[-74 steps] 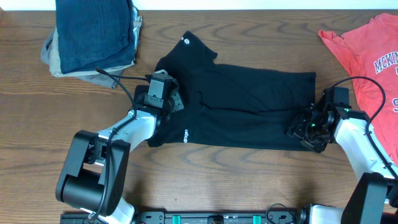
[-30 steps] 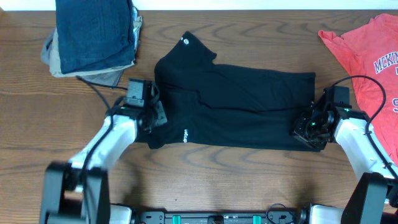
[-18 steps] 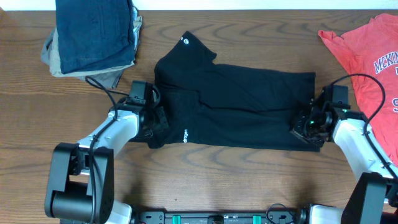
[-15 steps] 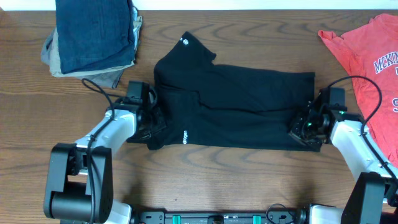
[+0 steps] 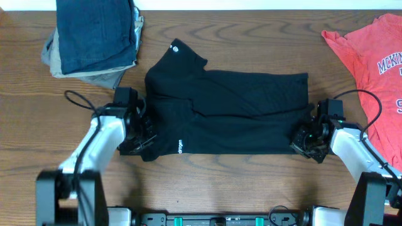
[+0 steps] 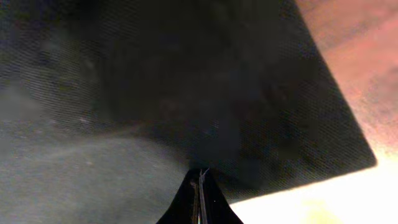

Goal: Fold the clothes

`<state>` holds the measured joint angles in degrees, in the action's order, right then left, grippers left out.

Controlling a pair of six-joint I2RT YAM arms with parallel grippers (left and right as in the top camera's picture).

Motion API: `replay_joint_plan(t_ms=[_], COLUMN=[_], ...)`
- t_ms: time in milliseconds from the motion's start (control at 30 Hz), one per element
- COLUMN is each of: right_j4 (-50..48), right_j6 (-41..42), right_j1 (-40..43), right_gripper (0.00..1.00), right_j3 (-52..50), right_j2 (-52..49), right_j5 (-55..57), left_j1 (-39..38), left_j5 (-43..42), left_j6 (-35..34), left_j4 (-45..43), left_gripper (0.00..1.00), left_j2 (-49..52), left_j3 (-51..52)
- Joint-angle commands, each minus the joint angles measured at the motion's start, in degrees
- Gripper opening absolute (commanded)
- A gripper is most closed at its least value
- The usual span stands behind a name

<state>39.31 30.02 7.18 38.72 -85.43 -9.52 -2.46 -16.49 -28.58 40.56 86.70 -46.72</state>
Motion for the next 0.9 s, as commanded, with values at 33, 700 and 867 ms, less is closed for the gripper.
replay_joint_plan(t_ms=[33, 700, 867], right_j4=[2.19, 4.02, 0.9], right_j6=[1.84, -9.35, -9.44], right_j1=[1.33, 3.82, 0.35], right_gripper=[0.01, 0.11, 0.13], right_j3=[-0.15, 5.68, 5.68], right_j2=[0.79, 11.23, 9.92], right_j5=[1.38, -14.23, -13.16], left_j1=[0.24, 0.24, 0.24], left_j5=[0.85, 0.81, 0.46], left_j6=[-0.7, 1.36, 3.06], left_j4=[4.5, 1.38, -2.89], left_gripper=[0.06, 0.06, 0.06], left_j2=[-8.63, -26.53, -16.63], left_j3=[0.42, 0.42, 0.42])
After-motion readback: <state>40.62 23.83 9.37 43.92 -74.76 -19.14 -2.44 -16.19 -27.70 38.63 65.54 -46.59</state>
